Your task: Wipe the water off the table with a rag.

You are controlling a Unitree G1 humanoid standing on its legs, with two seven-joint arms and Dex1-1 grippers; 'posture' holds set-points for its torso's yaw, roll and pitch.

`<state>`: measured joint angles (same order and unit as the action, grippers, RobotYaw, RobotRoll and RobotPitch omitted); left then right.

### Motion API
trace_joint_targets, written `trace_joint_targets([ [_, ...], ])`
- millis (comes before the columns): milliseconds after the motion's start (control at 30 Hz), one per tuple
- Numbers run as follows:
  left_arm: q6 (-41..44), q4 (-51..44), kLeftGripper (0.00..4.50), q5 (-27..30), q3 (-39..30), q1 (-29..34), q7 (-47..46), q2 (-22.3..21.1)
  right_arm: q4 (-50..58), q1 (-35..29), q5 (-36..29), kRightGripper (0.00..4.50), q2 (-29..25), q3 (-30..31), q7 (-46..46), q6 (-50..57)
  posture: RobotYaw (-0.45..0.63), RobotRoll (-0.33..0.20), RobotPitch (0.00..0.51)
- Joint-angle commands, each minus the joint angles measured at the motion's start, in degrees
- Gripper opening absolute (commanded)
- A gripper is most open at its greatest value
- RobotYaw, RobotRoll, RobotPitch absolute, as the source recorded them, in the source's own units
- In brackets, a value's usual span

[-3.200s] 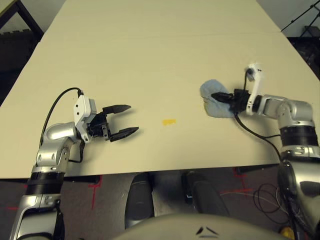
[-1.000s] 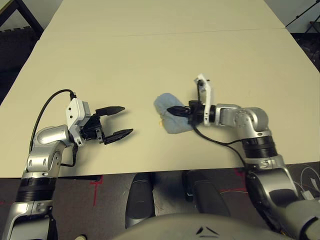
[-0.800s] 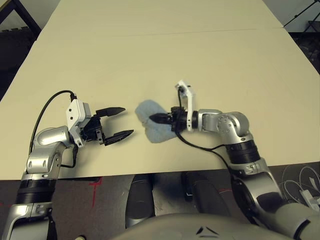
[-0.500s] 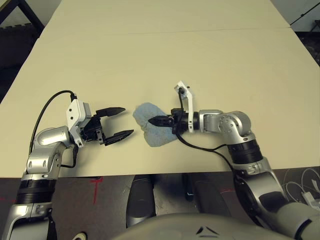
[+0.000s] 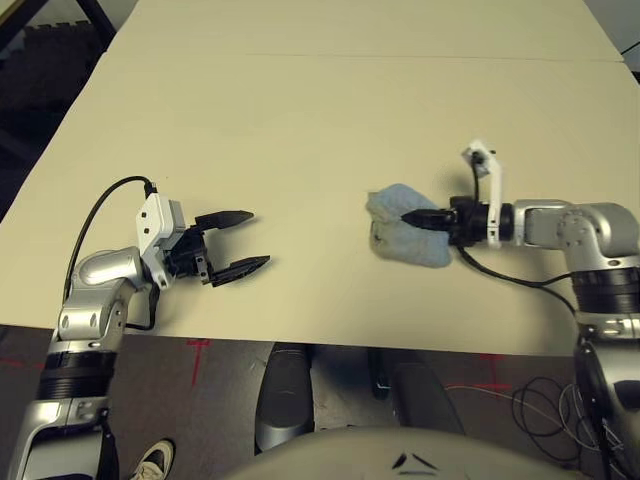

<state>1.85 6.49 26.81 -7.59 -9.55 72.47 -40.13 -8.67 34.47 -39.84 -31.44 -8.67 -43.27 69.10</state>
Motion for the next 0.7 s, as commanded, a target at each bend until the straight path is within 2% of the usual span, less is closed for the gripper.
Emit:
trace_joint_targets([
  [33,-0.92,1.73,4.50,-1.10,1.47,-0.71,0.69,0.74,-3.35,4.60,-0.97,0.12,-1.77,-4.95,0.90,-0.73,0.18,0.000,0.233],
  [200,-1.62,2.73,4.50,-1.28,1.99,-1.55,0.79,1.33,-12.65,8.96,3.52,0.12,-9.25,-4.66,-1.42,-6.16,0.17,0.000,0.225],
  [333,-2.31,3.59,4.50,-1.53,2.34,-2.04,0.65,1.75,-22.13,11.38,8.54,0.12,-15.03,-2.00,-5.11,-12.18,0.17,0.000,0.215],
  [467,-2.81,4.14,4.50,-1.64,2.45,-2.24,0.65,1.95,-29.03,11.67,13.56,0.12,-16.43,0.87,-7.38,-17.63,0.18,0.000,0.214],
  [567,-3.07,4.36,4.50,-1.67,2.37,-2.22,0.54,2.03,-33.58,10.81,18.99,0.12,-15.62,3.36,-5.18,-23.92,0.18,0.000,0.214],
  [700,-3.49,4.28,4.50,-1.59,1.89,-1.69,-0.02,2.11,-35.29,9.30,23.35,1.48,-13.26,4.51,-3.28,-32.83,0.19,0.000,0.213],
])
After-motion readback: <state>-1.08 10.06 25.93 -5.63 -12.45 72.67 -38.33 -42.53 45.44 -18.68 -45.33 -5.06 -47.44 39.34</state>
